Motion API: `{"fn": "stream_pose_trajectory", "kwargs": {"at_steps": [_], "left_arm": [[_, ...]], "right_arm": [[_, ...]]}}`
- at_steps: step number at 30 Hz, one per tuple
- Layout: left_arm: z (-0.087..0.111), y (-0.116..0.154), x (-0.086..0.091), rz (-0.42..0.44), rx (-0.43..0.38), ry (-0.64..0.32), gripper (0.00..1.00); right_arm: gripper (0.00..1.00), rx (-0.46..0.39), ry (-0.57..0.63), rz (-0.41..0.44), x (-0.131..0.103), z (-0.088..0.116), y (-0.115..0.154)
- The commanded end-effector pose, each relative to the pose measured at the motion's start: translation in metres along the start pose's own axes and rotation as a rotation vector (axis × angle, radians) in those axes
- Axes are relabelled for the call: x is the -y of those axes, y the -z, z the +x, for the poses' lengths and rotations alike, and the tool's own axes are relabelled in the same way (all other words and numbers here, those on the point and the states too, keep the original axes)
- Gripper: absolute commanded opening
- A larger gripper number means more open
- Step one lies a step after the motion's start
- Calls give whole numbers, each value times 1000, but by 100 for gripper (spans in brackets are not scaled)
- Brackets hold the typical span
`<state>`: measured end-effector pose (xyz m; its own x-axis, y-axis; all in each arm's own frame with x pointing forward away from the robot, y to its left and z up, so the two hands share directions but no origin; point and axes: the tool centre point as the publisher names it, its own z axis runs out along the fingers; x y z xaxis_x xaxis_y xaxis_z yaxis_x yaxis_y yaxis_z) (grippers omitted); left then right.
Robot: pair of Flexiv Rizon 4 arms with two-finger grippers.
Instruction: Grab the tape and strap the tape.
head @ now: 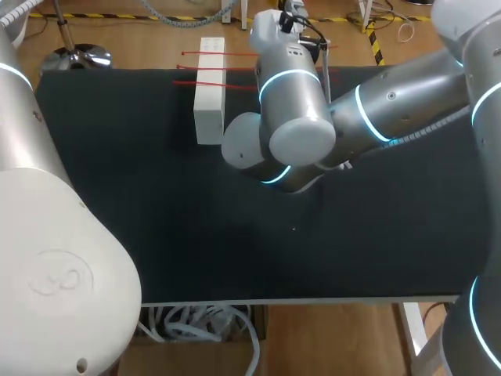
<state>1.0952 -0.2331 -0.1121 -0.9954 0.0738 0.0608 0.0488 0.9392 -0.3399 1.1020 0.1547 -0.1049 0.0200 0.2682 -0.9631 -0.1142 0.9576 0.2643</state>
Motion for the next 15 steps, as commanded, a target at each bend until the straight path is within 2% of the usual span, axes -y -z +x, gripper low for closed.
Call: {"fn": "stream_pose_trajectory", "kwargs": {"at_steps": [1,5,7,9,15], "left_arm": [[-1,1,1,-4,-3,1,0],[-1,1,1,-4,-3,1,0],[-1,1,1,-4,-3,1,0],[-1,1,1,-4,-3,1,0],[-1,1,1,-4,-3,1,0]], "right_arm": [[8,-15,0,-7,3,-6,3],[7,-13,-5,-11,4,-7,5],[14,-11,-10,-21,4,-9,8],[8,-13,-12,-24,4,-11,10],[7,-33,-29,-55,9,-15,20]]}}
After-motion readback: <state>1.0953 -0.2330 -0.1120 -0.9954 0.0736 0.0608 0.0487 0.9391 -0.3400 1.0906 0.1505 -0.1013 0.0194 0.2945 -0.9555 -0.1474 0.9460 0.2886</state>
